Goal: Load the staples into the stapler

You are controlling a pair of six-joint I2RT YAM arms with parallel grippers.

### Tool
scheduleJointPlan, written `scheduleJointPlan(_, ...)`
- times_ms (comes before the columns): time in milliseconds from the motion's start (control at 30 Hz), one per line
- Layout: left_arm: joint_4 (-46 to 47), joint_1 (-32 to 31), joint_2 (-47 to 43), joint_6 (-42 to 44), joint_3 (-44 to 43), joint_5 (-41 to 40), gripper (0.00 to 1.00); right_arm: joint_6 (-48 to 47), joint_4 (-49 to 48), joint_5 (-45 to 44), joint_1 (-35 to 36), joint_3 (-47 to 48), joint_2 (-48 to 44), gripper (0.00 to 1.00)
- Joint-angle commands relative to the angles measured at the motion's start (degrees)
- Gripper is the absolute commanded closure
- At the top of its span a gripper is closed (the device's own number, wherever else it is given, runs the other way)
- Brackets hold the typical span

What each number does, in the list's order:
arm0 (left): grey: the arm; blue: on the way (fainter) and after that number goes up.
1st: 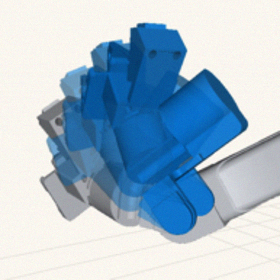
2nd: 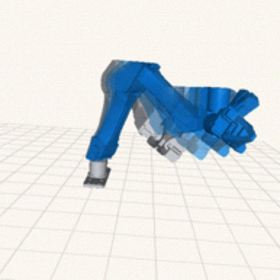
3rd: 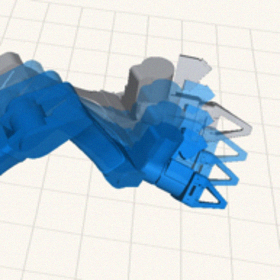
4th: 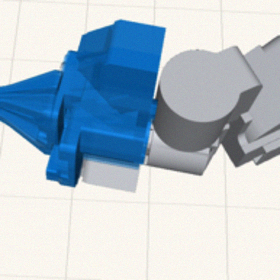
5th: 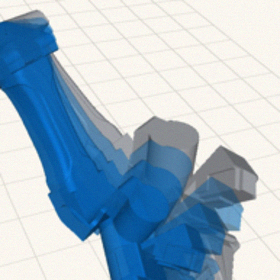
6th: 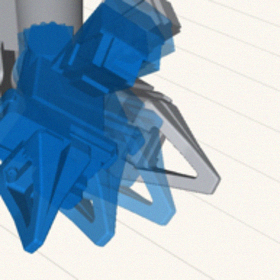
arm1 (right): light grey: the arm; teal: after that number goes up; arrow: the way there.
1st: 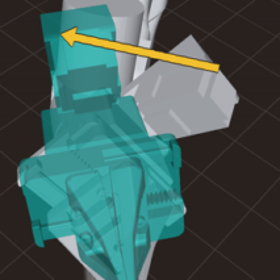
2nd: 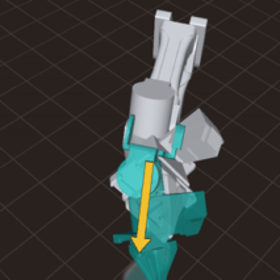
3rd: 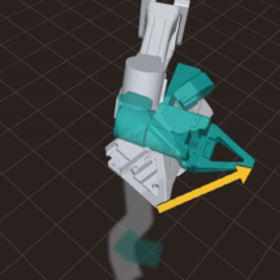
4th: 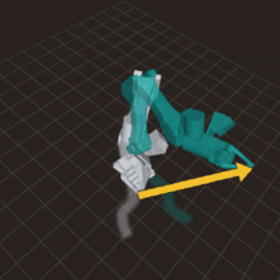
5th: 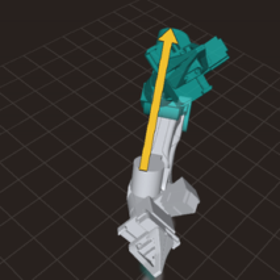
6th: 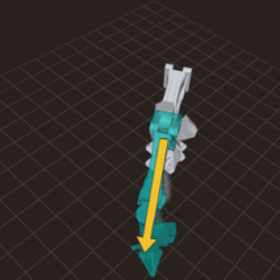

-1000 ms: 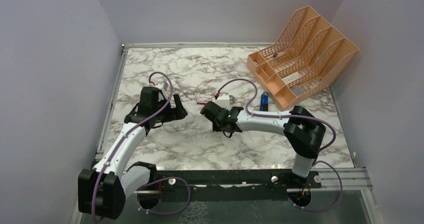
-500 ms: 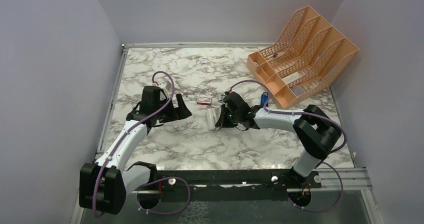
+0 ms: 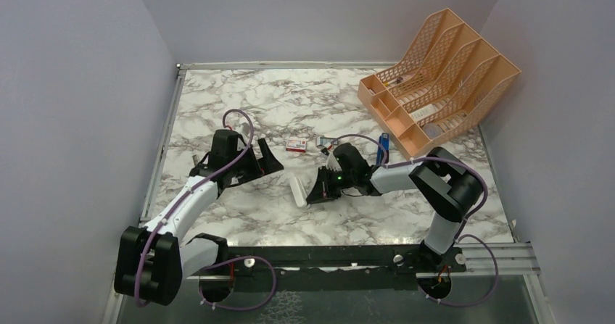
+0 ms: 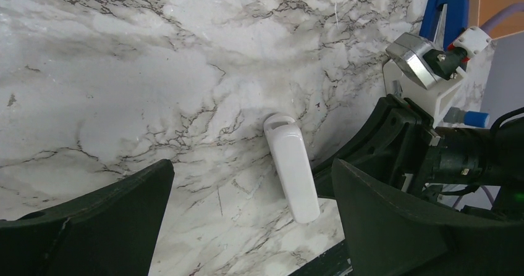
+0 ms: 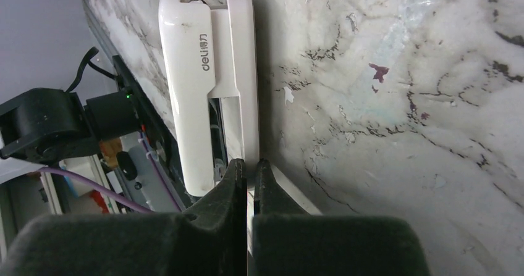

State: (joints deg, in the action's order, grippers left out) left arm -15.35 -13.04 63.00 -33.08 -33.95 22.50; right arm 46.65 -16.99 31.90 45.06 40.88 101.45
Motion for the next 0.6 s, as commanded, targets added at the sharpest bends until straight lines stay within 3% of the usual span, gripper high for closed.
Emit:
scheduleJointPlan(0, 3.38, -1.68, 1.31, -3.04, 1.3, -1.78, 0.01, 1.94, -1.05, 3.09, -0.41, -1.87, 3.1, 0.94)
scheduleJointPlan(333, 5.16, -3.74, 3.57, -3.41, 1.29, -4.18, 0.01, 2.12, 2.4, -4.52, -1.9, -4.49, 2.69, 0.73)
scheduleJointPlan(567, 5.24, -3.84, 3.75, -2.69, 0.73, -6.05, 0.01, -0.12, 9.94, -12.77, -1.91, -7.04, -8.36, 0.64)
